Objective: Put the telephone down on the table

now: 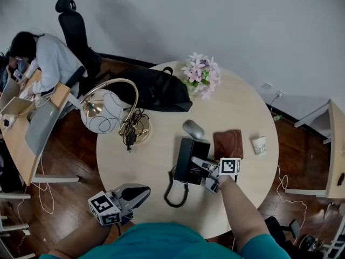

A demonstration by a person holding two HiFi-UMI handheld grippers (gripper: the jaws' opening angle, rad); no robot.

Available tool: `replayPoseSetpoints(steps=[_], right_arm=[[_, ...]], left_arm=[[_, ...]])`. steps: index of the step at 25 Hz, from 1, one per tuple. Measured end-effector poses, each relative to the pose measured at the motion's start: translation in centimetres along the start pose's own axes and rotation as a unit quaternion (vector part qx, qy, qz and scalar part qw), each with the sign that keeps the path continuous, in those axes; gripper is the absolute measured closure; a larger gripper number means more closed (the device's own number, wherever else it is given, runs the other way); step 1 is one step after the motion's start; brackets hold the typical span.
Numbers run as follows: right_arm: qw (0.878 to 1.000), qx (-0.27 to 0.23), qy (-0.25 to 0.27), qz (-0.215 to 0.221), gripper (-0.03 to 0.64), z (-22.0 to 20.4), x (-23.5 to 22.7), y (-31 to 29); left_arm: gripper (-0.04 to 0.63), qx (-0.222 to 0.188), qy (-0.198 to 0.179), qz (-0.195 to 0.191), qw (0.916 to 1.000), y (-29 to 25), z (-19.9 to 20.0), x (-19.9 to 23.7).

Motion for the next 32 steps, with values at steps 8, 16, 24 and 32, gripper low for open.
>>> replayPoseSetpoints(steps=[8,16,24,32], right_arm=[[0.993,-0.007,-0.029,-0.118,0.322,0.2,-2.1,3.0],[0.987,-0.043,0.001,-0.156,0.337,-2.0,1.7,8.1],[0.988,-0.125,0.089,-0.034,0.617,-6.7,14.2,10.1],[0.978,-0.121,0.168,0.036,0.617,-12.3,23.1,11.5]], left_arm=[[0.590,-0.008,-0.003,-0.013,0.9999,0.4,0.4,-0.6],[0.591,-0.027,-0.015,-0.032,0.9990,2.9,1.3,-1.4],[0.591,-0.040,-0.032,-0.072,0.9961,6.6,2.3,-2.0],[0.591,-0.051,-0.054,-0.098,0.9924,7.7,2.6,-5.1]])
Point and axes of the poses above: the fingertips, and each gripper's own axes: y backward along the fingers, x to its left, z out of its top, the point moved 2 cm from there along y, backward along the fingers, and after that the axes turned 1 degree about -z, right-handed, at the moved point
